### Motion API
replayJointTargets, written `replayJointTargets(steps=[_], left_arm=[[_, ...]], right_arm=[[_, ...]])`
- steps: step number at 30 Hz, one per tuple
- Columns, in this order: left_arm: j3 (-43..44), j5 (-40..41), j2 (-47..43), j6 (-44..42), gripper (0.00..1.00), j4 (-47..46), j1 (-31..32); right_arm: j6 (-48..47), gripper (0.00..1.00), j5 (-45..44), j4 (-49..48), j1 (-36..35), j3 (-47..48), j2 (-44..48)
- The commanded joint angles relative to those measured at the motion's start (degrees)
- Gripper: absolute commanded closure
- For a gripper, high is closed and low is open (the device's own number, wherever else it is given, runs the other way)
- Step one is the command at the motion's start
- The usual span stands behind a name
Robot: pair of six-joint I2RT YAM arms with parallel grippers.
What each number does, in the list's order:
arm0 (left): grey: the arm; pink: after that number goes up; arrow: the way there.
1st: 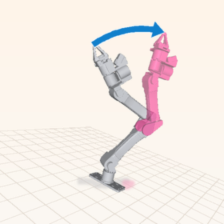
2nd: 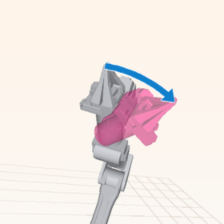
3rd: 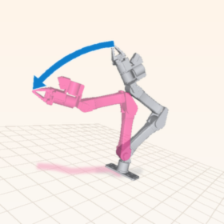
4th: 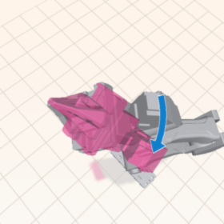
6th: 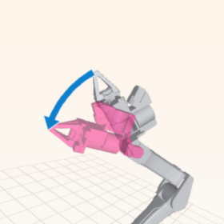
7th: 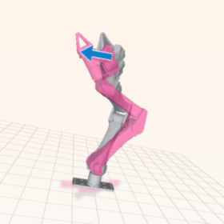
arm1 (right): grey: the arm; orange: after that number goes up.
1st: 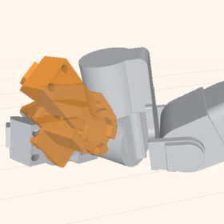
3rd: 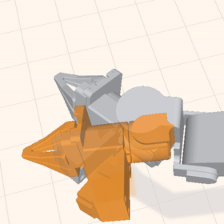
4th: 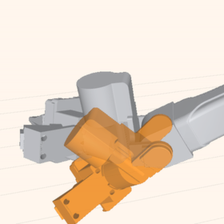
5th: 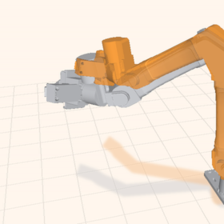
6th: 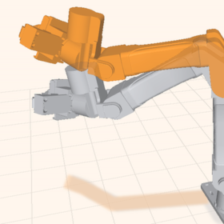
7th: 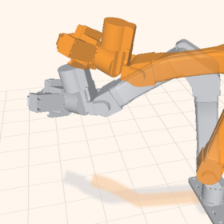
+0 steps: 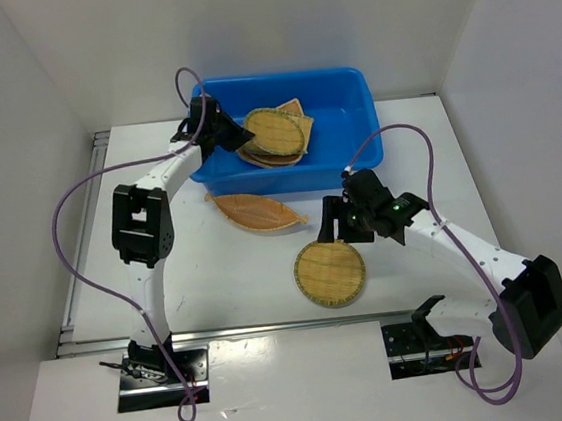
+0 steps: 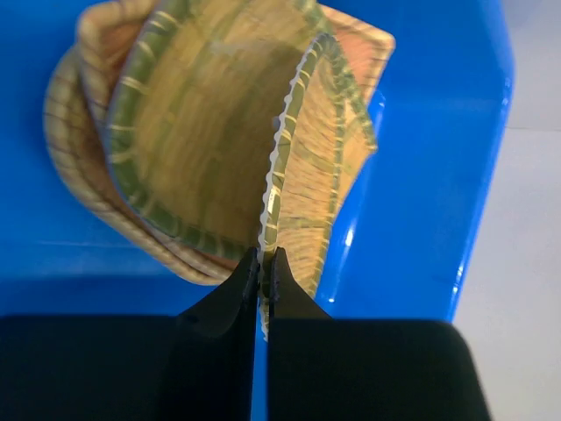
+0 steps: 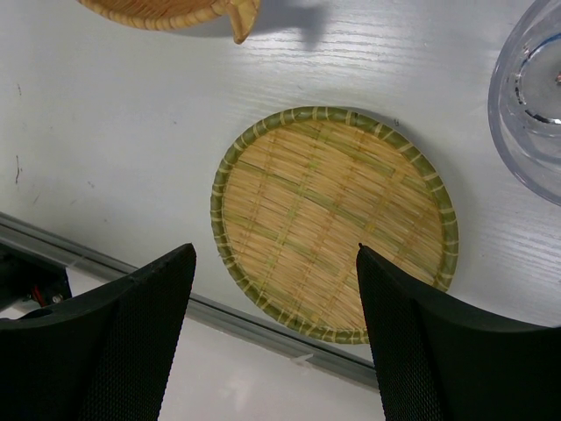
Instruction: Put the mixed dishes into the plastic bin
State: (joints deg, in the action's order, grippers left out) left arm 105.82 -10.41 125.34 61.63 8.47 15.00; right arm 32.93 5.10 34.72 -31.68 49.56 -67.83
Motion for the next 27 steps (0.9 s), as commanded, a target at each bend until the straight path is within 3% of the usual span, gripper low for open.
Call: replayJointTargets(steps=[1, 8, 9, 10, 12, 13, 17, 20, 23, 27], left_arm=[[1.07, 0.21, 0.17, -1.16, 1.0, -3.36, -0.94], [-2.29, 3.12, 2.45, -0.01, 1.0, -6.36, -0.94], [-2.29, 3.73, 3.5, -0.01, 0.8, -6.36, -0.94], [-1.76, 3.74, 3.51, 0.51, 0.66, -6.36, -0.94], [-1.76, 3.74, 5.08, 0.51, 0.56, -6.36, -0.94], [-1.76, 3.04, 5.09, 0.51, 0.41, -6.88, -0.94], [-4.64, 3.03, 5.71, 3.58, 0.1, -10.13, -0.94], [-3.79, 1.02, 7.54, 4.73, 0.0, -10.93, -0.94], [-0.1, -3.11, 8.17, 4.73, 0.0, -9.7, -0.41], [1.76, -4.0, 0.39, -1.32, 0.0, -7.6, 0.72]], right_arm=[[-0.76, 0.21, -0.8, -0.97, -0.57, 1.33, 1.92], [-0.23, 0.21, -0.8, -0.97, -0.57, 1.33, 1.39], [-0.23, 0.21, -0.8, -0.97, -0.57, 1.33, 1.39], [-0.23, 0.21, -0.8, -0.45, -0.57, 1.33, 0.69], [-0.23, 0.21, -0.27, -0.44, -0.57, 1.33, 0.68], [-0.23, 0.21, -0.27, -0.44, -0.57, 1.33, 0.08], [4.23, 0.21, 3.48, -2.72, -0.57, 0.71, -0.63], [6.7, 0.21, 4.48, -4.49, -0.57, -0.17, -1.16], [8.11, 0.21, 2.72, -2.21, -0.57, -0.17, -1.77], [8.12, 0.21, 1.58, 0.61, -0.57, 0.45, -0.91]])
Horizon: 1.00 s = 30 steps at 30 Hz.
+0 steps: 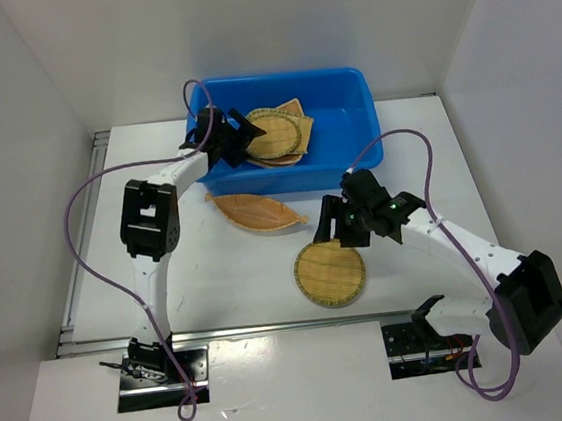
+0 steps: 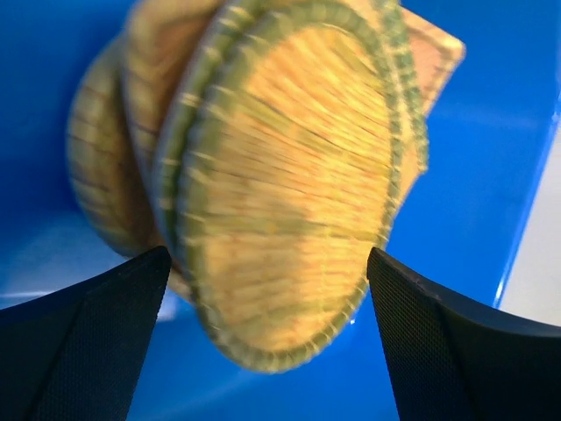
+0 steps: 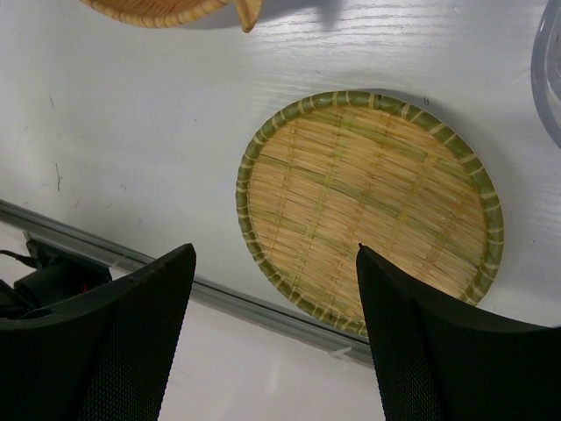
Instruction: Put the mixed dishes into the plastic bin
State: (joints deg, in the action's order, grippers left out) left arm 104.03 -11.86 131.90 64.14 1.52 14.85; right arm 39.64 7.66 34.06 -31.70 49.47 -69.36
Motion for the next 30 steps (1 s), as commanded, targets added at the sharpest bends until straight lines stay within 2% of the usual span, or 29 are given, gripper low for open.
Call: replayJointTargets(steps=[1, 5, 8, 13, 15, 17, 24, 30], left_arm=[[2.85, -1.16, -8.47, -6.54, 0.0, -0.64, 1.4], [-3.73, 2.7, -21.13, -11.75, 0.0, -2.13, 1.41], [-10.67, 2.64, -32.19, -14.29, 0.0, -2.13, 1.41], [-25.69, 0.43, -44.33, -12.9, 0.0, -0.99, 2.55], [-31.83, 5.5, -50.49, -12.9, 0.0, -0.82, 5.09], [-34.5, 5.53, -55.66, -12.9, 0.0, 0.05, 6.32], [-40.73, -2.9, -65.09, -12.9, 0.0, 13.05, 8.26], [-55.14, -5.54, -73.26, -9.22, 0.02, 21.86, 13.53]], right_arm=[[1.41, 0.21, -0.98, 1.27, -0.55, 0.01, 0.63], [1.41, 0.21, -0.98, 0.75, -0.55, -0.69, 2.13], [1.41, 0.21, -0.45, 0.74, -0.55, -1.22, 2.13], [0.79, 0.21, -1.86, 0.13, -0.55, 0.09, 3.27], [-0.52, 0.21, -2.39, 0.13, -0.03, 1.41, 2.75], [-1.14, 0.21, -2.39, 0.13, -0.03, 2.12, 2.22], [-4.12, 0.21, -2.91, 2.14, -0.03, 7.38, 0.99], [-5.45, 0.18, -3.97, 3.2, 1.12, 11.43, -0.16]])
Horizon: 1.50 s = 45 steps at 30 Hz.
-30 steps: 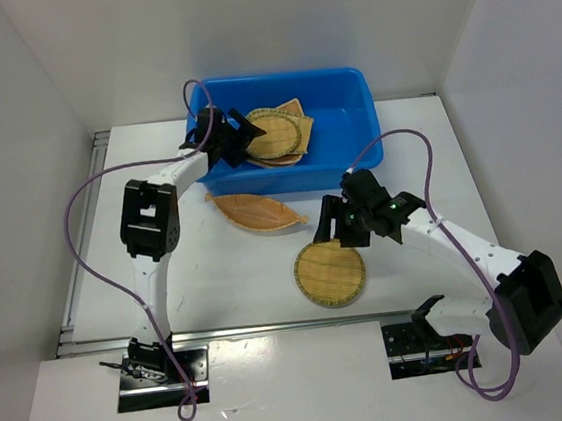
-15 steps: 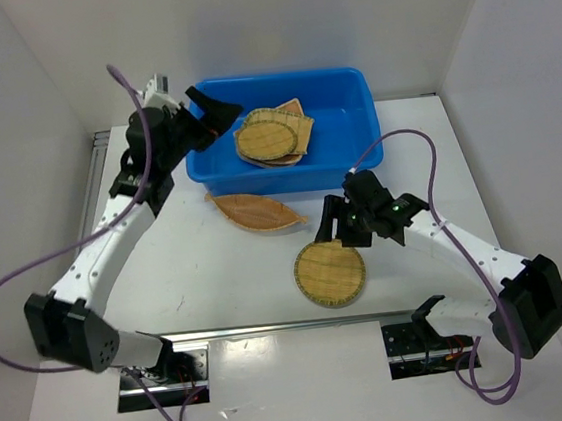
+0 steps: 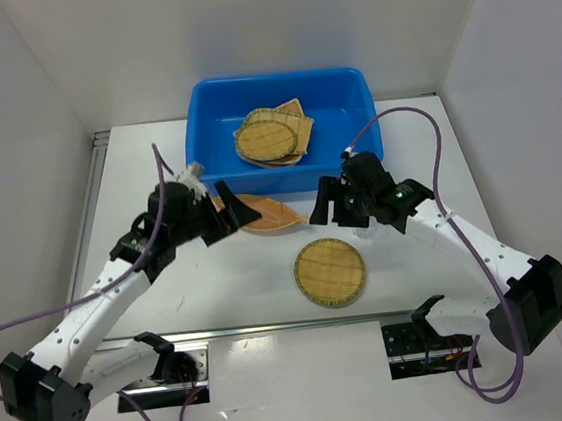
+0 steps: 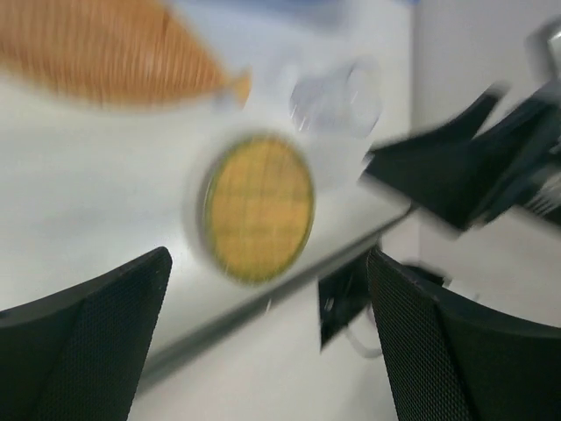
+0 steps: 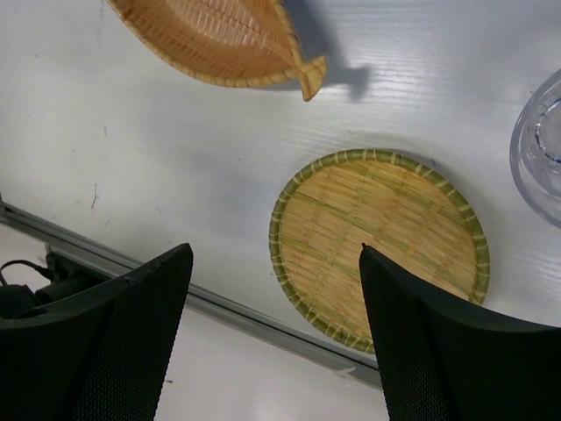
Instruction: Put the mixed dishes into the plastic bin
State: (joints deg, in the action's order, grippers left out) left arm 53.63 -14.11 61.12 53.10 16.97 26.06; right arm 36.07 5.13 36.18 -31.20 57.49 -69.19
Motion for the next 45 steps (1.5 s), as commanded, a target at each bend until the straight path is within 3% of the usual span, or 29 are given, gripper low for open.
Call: replayJointTargets(steps=[1, 6, 12, 22, 33, 45], left_arm=[[-9.28, -3.29, -3.28, 2.7, 0.02, 7.02, 4.59], [-18.98, -4.08, -4.61, 7.8, 0.05, 2.37, 7.86], [-20.14, 1.01, -1.98, 9.92, 0.06, -6.5, 8.48], [-19.61, 6.63, 11.12, 12.55, 0.06, -17.84, 14.89], [-14.08, 5.06, 29.4, 12.46, 0.06, -30.15, 19.2], [-10.83, 1.11, 42.05, 16.95, 0.44, -38.33, 20.42]], right_arm=[[-2.58, 0.18, -1.43, 1.69, 1.31, 4.11, -0.33], [-3.72, 0.17, -1.96, 1.7, 3.16, 5.26, -0.33], [-4.26, 0.17, -2.48, 2.22, 4.22, 7.1, -1.64], [-4.78, 0.17, -3.54, 3.28, 5.27, 7.1, -1.65], [-5.4, 0.17, -4.07, 5.48, 7.47, 7.1, 0.81], [-6.98, 0.17, -4.6, 6.62, 9.76, 6.58, 1.95]])
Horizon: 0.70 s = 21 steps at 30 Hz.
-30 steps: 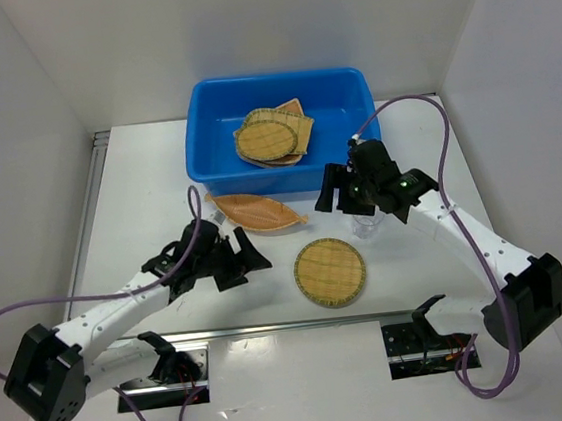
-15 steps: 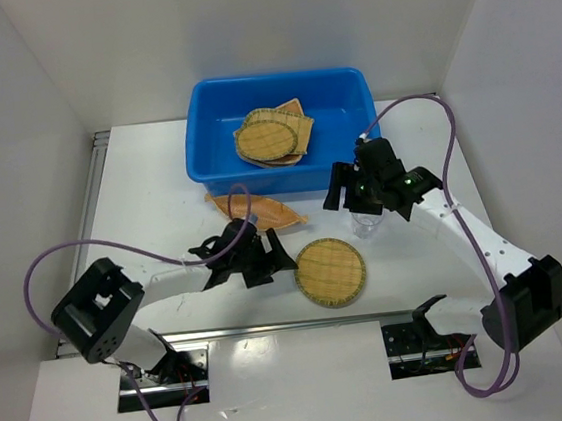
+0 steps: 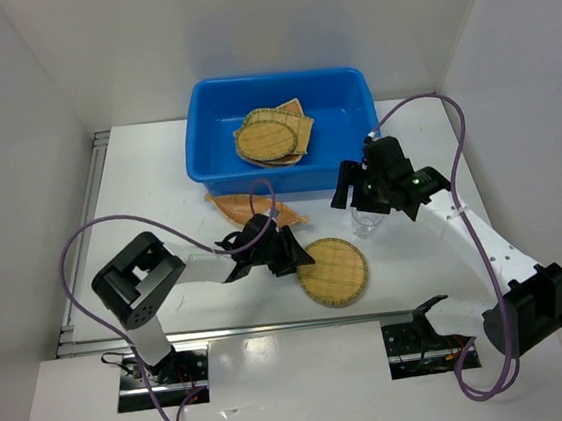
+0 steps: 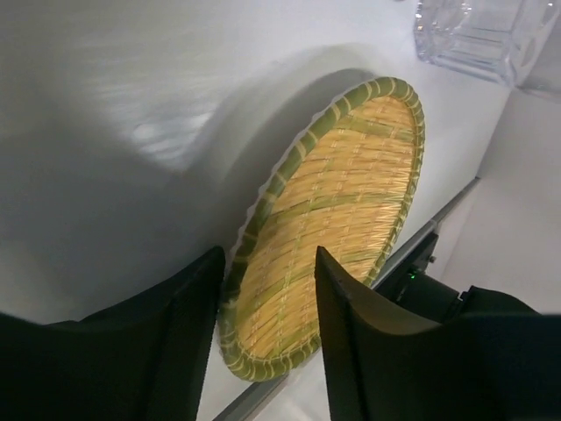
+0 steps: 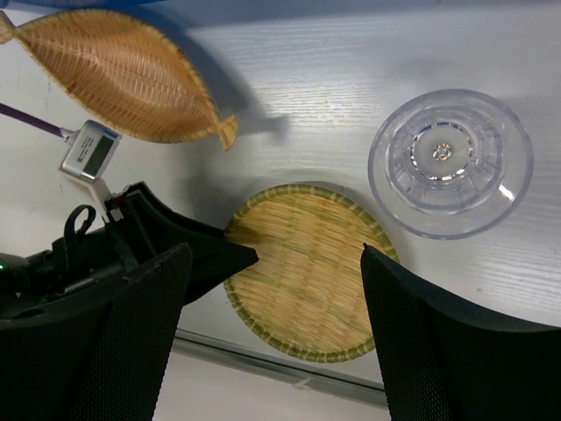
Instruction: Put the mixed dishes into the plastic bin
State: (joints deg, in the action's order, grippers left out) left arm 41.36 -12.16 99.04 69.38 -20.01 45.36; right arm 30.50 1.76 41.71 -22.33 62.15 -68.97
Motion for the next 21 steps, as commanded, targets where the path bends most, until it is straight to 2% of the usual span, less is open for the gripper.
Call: replayJointTargets(steps=[1, 5, 6, 7, 9, 14, 17, 21], left_arm=[[1.96, -1.37, 4.92, 0.66, 0.47, -1.35, 1.13], [3.37, -1.37, 5.98, 0.66, 0.66, -1.62, 2.36], [3.98, -0.5, 5.98, 0.66, 0.73, -0.65, 2.36], [3.99, 0.99, 5.46, 0.66, 0.86, 0.23, 2.36], [4.6, 2.58, 3.97, 0.66, 1.0, 3.21, 2.36], [8.63, 4.52, -2.0, -5.74, 1.0, 11.19, 2.36], [17.24, 1.11, -4.11, -13.97, 1.0, 21.8, 1.84], [20.16, -4.42, -10.26, -16.74, 1.0, 26.86, -2.37]], right_arm=[[-1.41, 0.17, -1.23, 1.09, 0.88, 1.92, 1.73], [-1.41, 0.17, -1.76, 1.62, 1.41, 1.92, 2.26], [-1.93, 0.17, -2.28, 2.14, 1.93, 1.92, 2.26], [-1.94, 0.17, -2.29, 2.14, 1.94, 1.4, 2.26], [-1.94, 0.17, -2.29, 2.14, 1.94, 1.39, 2.26], [-1.94, 0.17, -2.29, 1.53, 1.94, 0.87, 2.26], [-1.94, 0.17, -2.29, 1.53, 2.46, 1.57, 2.26], [-2.55, 0.17, -2.29, 0.39, 3.78, 3.32, 2.26]])
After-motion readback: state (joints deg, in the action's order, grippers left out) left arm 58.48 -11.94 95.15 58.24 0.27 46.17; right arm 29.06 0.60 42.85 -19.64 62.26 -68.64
